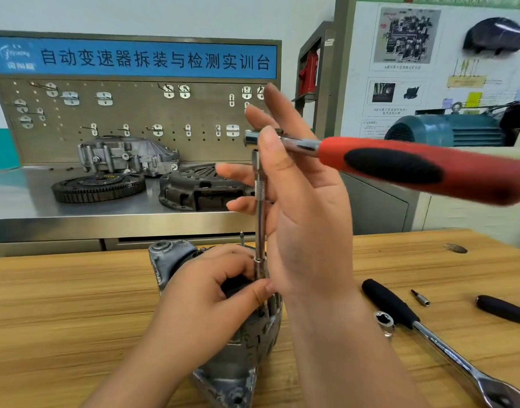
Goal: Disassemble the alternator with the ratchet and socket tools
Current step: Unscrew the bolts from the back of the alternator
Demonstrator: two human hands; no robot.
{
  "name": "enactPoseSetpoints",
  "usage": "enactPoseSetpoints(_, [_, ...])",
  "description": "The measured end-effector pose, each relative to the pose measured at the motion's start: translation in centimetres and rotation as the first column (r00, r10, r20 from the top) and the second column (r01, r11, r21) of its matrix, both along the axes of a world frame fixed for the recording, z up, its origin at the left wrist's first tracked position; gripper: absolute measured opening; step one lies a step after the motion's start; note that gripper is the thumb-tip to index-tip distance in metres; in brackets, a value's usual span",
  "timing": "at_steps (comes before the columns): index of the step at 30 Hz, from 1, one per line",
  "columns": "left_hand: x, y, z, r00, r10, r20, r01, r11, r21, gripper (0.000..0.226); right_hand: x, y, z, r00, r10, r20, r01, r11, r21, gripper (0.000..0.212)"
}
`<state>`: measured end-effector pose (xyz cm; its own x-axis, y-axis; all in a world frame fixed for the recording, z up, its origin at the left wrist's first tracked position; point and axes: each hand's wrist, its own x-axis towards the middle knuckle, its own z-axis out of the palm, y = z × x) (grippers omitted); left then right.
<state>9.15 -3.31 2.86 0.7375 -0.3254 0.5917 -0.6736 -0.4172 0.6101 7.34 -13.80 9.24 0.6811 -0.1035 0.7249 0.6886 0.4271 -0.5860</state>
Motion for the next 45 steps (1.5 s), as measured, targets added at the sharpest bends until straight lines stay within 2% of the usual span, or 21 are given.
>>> enactPoseSetpoints(2, [0.02, 0.04, -0.08, 1.000, 0.003, 0.001, -0.003, 1.000, -0.006, 0.033, 0.01, 0.06, -0.08, 0.998, 0.064, -0.028, -0.064, 0.998, 0.022, 0.024])
enactPoseSetpoints(4, [-0.03, 0.09, -0.06, 1.000, -0.006, 0.018, 0.006, 1.000, -0.007, 0.040, 0.13, -0.12, -0.17, 0.991, 0.112, -0.078, -0.110, 0.993, 0.038, 0.026])
enactPoseSetpoints(8, [-0.04, 0.18, 0.03, 0.998, -0.057, 0.011, 0.057, 0.998, -0.007, 0.043, 0.22, -0.27, -0.02, 0.977, 0.152, -0.149, -0.147, 0.988, 0.044, 0.043])
enactPoseSetpoints(12, [0.03, 0.10, 0.04, 0.999, -0.042, -0.018, 0.041, 0.998, -0.047, 0.047, 0.05, 0.06, -0.01, 0.996, 0.040, -0.084, -0.038, 0.999, 0.019, 0.026])
enactPoseSetpoints(14, [0.02, 0.10, 0.02, 1.000, -0.011, -0.006, 0.011, 1.000, -0.025, 0.051, -0.03, 0.06, -0.02, 0.999, 0.003, -0.039, -0.003, 1.000, 0.006, 0.026])
enactPoseSetpoints(19, [0.13, 0.02, -0.20, 1.000, 0.012, 0.004, -0.012, 1.000, -0.012, 0.039, -0.01, 0.19, -0.01, 0.996, 0.068, -0.052, -0.067, 0.998, 0.023, 0.027])
enactPoseSetpoints(24, [0.00, 0.14, -0.15, 0.999, -0.040, 0.010, 0.040, 0.999, -0.018, 0.044, 0.13, -0.13, 0.02, 0.980, 0.121, -0.157, -0.117, 0.992, 0.034, 0.049])
enactPoseSetpoints(28, [0.04, 0.09, -0.12, 1.000, -0.022, -0.008, 0.022, 0.999, -0.033, 0.041, 0.06, 0.08, -0.06, 0.994, 0.008, -0.106, -0.008, 1.000, 0.006, 0.027])
enactPoseSetpoints(30, [0.12, 0.05, -0.16, 1.000, 0.009, 0.004, -0.009, 1.000, -0.028, 0.041, 0.02, 0.05, -0.09, 0.999, -0.024, -0.049, 0.024, 1.000, 0.003, 0.027])
enactPoseSetpoints(33, [0.28, 0.05, -0.31, 1.000, 0.017, 0.015, -0.016, 1.000, -0.023, 0.048, -0.08, 0.03, 0.02, 0.999, 0.023, -0.035, -0.021, 0.999, 0.036, 0.027])
enactPoseSetpoints(36, [0.26, 0.09, -0.39, 1.000, 0.007, 0.015, -0.007, 1.000, -0.022, 0.045, 0.08, -0.06, -0.02, 0.994, 0.079, -0.078, -0.076, 0.996, 0.049, 0.026])
enactPoseSetpoints(39, [0.23, 0.18, -0.45, 0.999, -0.033, 0.015, 0.033, 0.999, -0.026, 0.040, 0.26, -0.37, 0.09, 0.981, 0.138, -0.139, -0.132, 0.990, 0.057, 0.048])
enactPoseSetpoints(41, [0.29, 0.26, -0.42, 0.999, -0.041, 0.002, 0.041, 0.999, -0.018, 0.042, 0.30, -0.44, 0.07, 0.975, 0.153, -0.163, -0.147, 0.988, 0.051, 0.055])
enactPoseSetpoints(45, [0.33, 0.16, -0.34, 0.999, -0.039, -0.019, 0.039, 0.998, -0.044, 0.047, 0.28, -0.11, -0.13, 0.990, 0.072, -0.120, -0.069, 0.997, 0.029, 0.029])
